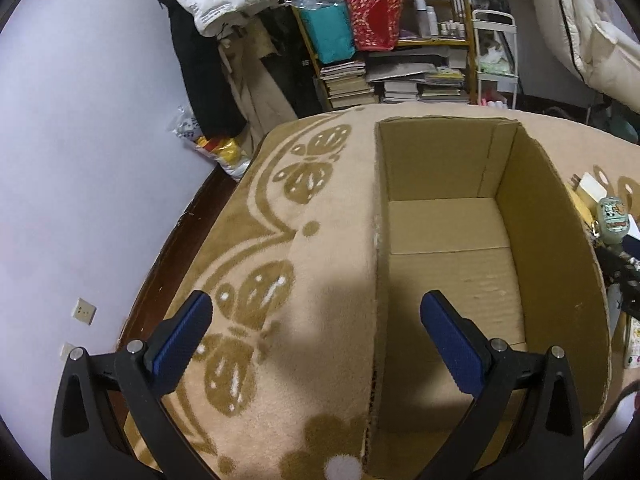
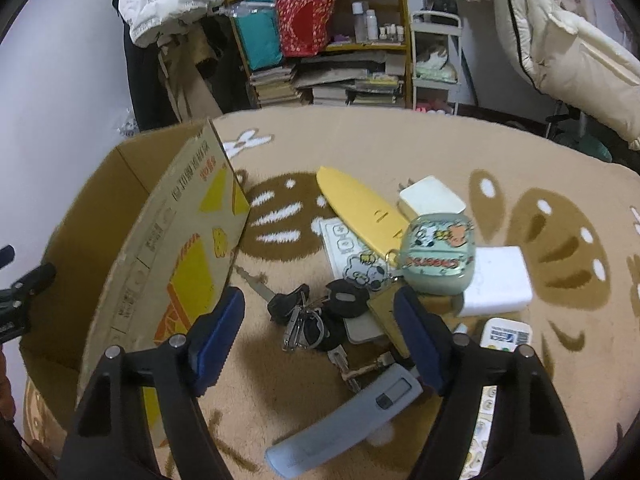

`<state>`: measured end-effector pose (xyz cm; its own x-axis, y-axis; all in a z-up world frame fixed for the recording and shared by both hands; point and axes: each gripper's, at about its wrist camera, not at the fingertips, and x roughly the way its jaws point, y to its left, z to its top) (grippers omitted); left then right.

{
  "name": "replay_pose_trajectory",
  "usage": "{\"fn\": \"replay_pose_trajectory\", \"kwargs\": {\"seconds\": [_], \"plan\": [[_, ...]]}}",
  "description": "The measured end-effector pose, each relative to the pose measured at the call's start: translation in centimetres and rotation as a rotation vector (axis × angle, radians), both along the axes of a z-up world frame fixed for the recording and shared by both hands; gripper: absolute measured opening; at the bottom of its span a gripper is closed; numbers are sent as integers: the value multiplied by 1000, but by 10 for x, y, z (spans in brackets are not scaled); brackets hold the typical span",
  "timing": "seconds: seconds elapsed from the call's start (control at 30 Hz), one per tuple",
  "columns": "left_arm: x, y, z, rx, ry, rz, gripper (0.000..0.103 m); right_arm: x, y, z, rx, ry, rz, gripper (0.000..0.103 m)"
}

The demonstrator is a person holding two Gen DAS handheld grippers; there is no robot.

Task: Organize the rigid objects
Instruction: 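Clamp the box wall with the left gripper while the right gripper grasps the keys, then carry the keys into the box with the right gripper and release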

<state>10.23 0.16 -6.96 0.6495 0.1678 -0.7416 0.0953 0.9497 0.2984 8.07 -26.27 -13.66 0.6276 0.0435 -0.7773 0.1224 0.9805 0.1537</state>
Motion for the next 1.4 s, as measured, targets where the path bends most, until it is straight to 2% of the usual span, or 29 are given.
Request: {"fn": "replay_pose_trajectory", "kwargs": {"seconds": [0.07, 0.17, 0.27, 0.37, 0.4, 0.43, 0.47, 0.53, 0.6, 0.67, 0.73, 0.8, 0.83, 0.87, 1.4], "plan": [[1, 0, -1, 2, 8, 0, 102, 3, 3, -6, -6, 21, 13, 70], [3, 2, -4, -7, 40, 3, 95, 7, 6, -13, -1, 40, 29, 69], [5, 6, -5, -48, 73, 5, 93, 9, 10, -17, 4, 48, 53, 69], [5, 6, -6, -38, 75, 14, 86, 13, 15, -22, 6, 58, 79, 68], [6, 5, -8, -33, 79, 14, 79, 14, 17, -24, 7, 63, 86, 67], [7, 5, -9, -34, 87, 13, 74, 15, 18, -26, 7, 69, 92, 59], [7, 5, -12, -42, 101, 9, 65, 16, 20, -28, 5, 79, 96, 51], [8, 5, -16, -75, 132, 1, 51, 19, 22, -33, 15, 103, 104, 42], [9, 6, -19, -115, 161, -7, 35, 20, 21, -38, 34, 120, 108, 38], [8, 4, -21, -136, 174, -23, 27, 21, 21, -42, 31, 138, 107, 30], [5, -1, -22, -127, 168, -41, 21, 21, 22, -43, 0, 141, 101, 25], [2, -6, -23, -113, 165, -57, 13, 21, 21, -43, -15, 143, 88, 14], [2, -7, -24, -109, 165, -61, 12, 21, 22, -43, -21, 141, 79, 8], [1, -8, -24, -108, 163, -64, 10, 20, 21, -43, -19, 139, 71, 5], [-4, -15, -23, -61, 146, -72, 9, 0, 21, 16, -9, -20, 47, 5]]}}
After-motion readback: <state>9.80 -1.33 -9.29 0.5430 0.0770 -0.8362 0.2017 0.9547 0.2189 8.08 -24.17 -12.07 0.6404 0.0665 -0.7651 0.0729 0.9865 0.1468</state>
